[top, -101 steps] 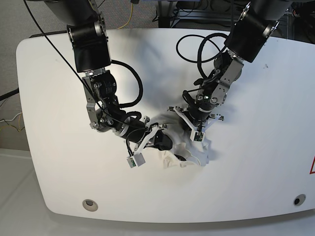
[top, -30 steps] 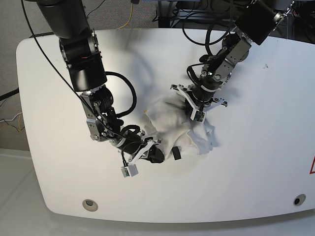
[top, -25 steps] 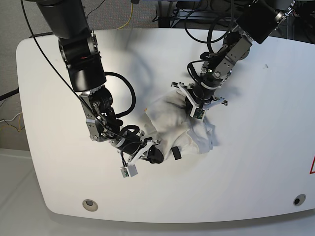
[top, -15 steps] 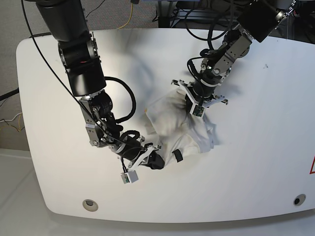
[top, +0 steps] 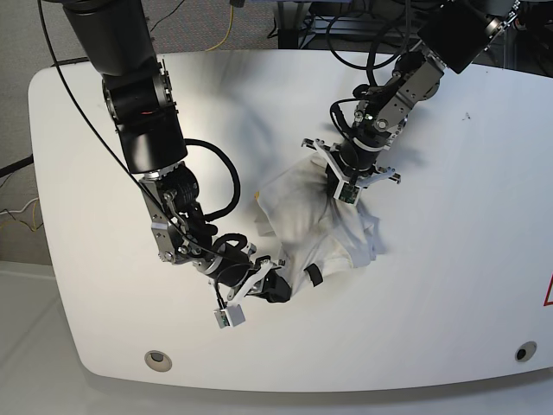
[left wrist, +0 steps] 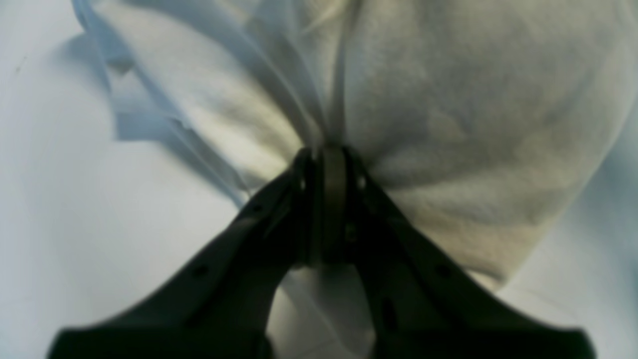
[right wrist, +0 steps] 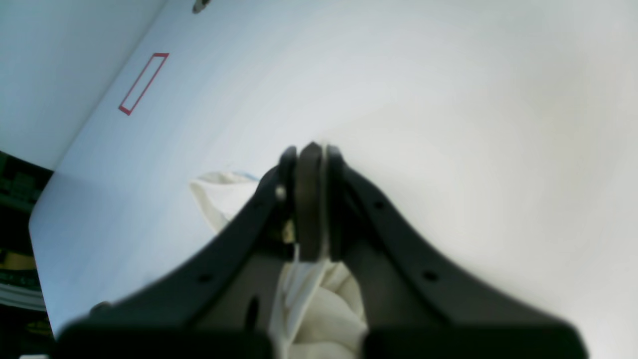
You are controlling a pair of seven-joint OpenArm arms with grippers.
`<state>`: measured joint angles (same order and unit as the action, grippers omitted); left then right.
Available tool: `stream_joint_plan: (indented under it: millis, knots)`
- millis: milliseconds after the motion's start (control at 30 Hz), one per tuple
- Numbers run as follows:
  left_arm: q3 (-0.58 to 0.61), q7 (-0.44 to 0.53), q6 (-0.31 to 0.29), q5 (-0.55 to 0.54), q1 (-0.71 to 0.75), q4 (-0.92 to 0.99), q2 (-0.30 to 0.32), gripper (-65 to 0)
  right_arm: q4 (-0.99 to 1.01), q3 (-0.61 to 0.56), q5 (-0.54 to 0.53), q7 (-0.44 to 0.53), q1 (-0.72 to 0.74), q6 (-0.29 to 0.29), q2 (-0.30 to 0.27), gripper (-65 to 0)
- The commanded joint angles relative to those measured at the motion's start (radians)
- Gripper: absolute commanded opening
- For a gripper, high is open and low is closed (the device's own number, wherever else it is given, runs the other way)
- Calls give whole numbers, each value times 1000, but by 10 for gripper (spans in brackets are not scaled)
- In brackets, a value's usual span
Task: Fold the T-shirt properly
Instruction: 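Hold the shirt with both grippers and fold it toward the right gripper, then press the bundle down with both grippers, pulling the right gripper back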
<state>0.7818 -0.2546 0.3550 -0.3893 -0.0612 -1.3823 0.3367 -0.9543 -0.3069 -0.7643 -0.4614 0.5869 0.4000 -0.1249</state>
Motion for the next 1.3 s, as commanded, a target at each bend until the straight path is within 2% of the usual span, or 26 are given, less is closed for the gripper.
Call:
stream_joint_plan:
  millis: [0, 333, 1267]
  knots:
    - [26, -338, 0, -83, 62, 42, 29, -625, -21, 12, -25, 59, 51, 3, -3, -644]
    - [37, -338, 0, -83, 60, 42, 28, -625, -21, 67, -28, 52, 69, 3, -3, -645]
    - [37, -338, 0, -83, 47, 44, 26, -625, -18, 107, -28, 42, 86, 1, 24, -644]
